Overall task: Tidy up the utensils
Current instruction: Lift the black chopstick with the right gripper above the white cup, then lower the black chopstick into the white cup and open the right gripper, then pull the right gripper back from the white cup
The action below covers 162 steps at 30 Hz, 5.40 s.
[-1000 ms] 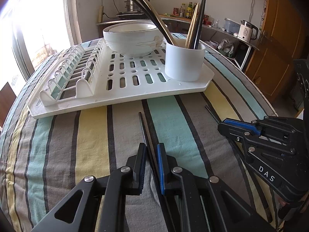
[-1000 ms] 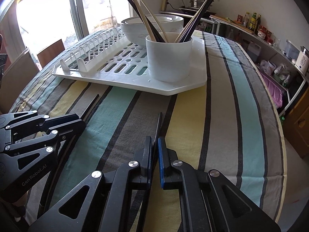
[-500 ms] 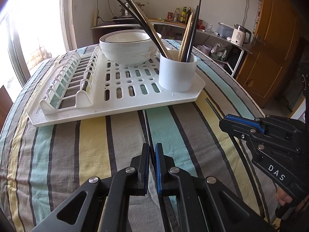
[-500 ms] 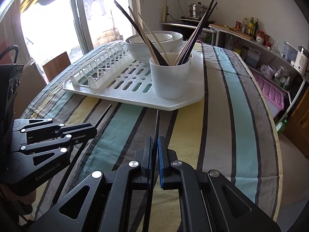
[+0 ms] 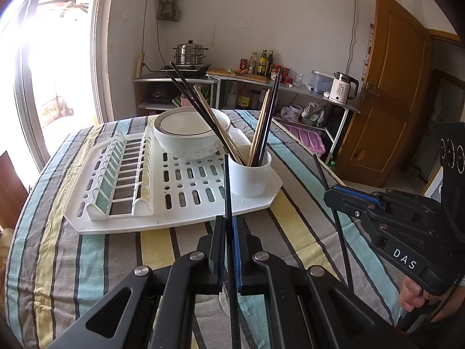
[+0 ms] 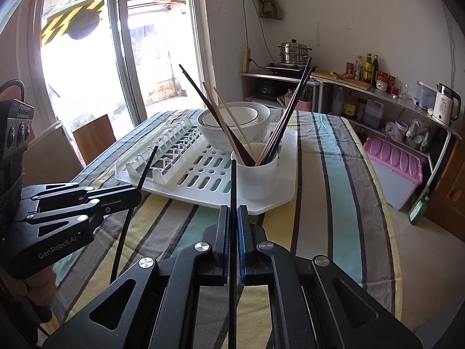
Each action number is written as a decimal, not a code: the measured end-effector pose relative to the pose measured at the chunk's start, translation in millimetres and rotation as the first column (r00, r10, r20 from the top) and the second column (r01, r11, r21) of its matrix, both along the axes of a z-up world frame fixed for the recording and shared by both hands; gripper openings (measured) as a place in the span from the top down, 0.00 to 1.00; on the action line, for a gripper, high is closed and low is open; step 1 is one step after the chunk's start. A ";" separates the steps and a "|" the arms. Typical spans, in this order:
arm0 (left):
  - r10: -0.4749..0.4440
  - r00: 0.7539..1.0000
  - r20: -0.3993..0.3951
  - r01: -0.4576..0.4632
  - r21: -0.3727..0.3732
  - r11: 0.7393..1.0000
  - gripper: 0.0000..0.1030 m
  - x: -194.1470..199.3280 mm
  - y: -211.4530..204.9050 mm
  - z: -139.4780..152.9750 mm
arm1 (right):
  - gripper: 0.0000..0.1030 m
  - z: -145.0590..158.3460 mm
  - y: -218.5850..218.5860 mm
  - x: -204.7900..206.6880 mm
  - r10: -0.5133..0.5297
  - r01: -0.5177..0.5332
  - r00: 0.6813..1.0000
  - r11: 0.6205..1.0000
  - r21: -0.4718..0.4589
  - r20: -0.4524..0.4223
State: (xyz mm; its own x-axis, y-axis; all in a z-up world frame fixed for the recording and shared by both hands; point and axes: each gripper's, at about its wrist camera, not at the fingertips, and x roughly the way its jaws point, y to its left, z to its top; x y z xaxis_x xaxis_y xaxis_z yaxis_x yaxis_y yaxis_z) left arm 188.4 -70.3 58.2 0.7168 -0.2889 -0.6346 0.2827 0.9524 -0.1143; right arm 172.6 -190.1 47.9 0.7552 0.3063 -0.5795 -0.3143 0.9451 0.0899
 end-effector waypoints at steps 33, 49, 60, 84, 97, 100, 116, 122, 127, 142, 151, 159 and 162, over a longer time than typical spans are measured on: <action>-0.047 0.991 0.128 0.053 -0.049 0.997 0.96 -41.8 8.5 45.7 | 0.96 41.6 -10.4 -48.3 -0.035 0.023 0.986 0.997 0.076 0.160; -0.064 0.985 0.159 0.069 -0.026 0.997 0.96 -22.7 -0.7 67.1 | 0.96 55.7 -14.6 -41.3 -0.044 0.032 0.981 0.997 0.063 0.191; -0.078 0.981 0.178 0.082 -0.017 0.996 0.96 8.0 -9.9 87.5 | 0.96 66.9 -19.9 -25.3 -0.056 0.047 0.977 0.998 0.049 0.207; -0.074 0.974 0.213 0.091 -0.071 0.993 0.96 104.7 -31.3 136.7 | 0.96 115.6 -27.8 43.4 -0.078 0.060 0.957 0.995 0.074 0.278; -0.045 0.979 0.197 0.066 -0.099 0.993 0.96 151.6 -26.0 122.7 | 0.96 118.0 -23.1 87.1 -0.075 0.046 0.956 0.993 0.109 0.284; -0.045 0.980 0.194 0.067 -0.108 0.992 0.96 156.3 -24.7 117.8 | 0.96 114.4 -22.0 95.8 -0.074 0.045 0.958 0.993 0.110 0.278; -0.041 0.991 0.127 0.056 -0.120 0.991 0.96 174.7 -23.2 80.9 | 0.96 83.5 -21.8 121.7 -0.080 0.059 0.976 0.993 0.104 0.203; -0.031 0.995 0.092 0.040 -0.106 0.994 0.96 174.9 -19.5 63.6 | 0.96 69.6 -25.2 125.2 -0.090 0.074 0.982 0.992 0.101 0.166; -0.027 0.997 0.073 0.034 -0.100 0.994 0.96 172.0 -18.2 53.8 | 0.96 61.2 -29.0 127.5 -0.098 0.085 0.985 0.992 0.099 0.143; 0.013 0.998 0.069 -0.006 -0.103 0.995 0.94 169.9 -8.6 48.8 | 0.95 61.2 -36.2 125.3 -0.129 0.116 0.983 0.988 0.104 0.128; 0.028 0.993 0.114 -0.020 -0.072 0.997 0.94 143.2 -3.1 56.8 | 0.88 63.1 -35.2 105.5 -0.122 0.110 0.981 0.990 0.087 0.149; 0.032 0.988 0.153 -0.022 -0.068 0.997 0.87 90.4 6.9 57.6 | 0.75 64.5 -28.3 62.3 -0.117 0.106 0.975 0.992 0.065 0.189; 0.033 0.987 0.159 -0.025 -0.053 0.998 0.83 65.3 10.6 51.0 | 0.73 61.5 -24.0 41.1 -0.114 0.105 0.973 0.993 0.055 0.200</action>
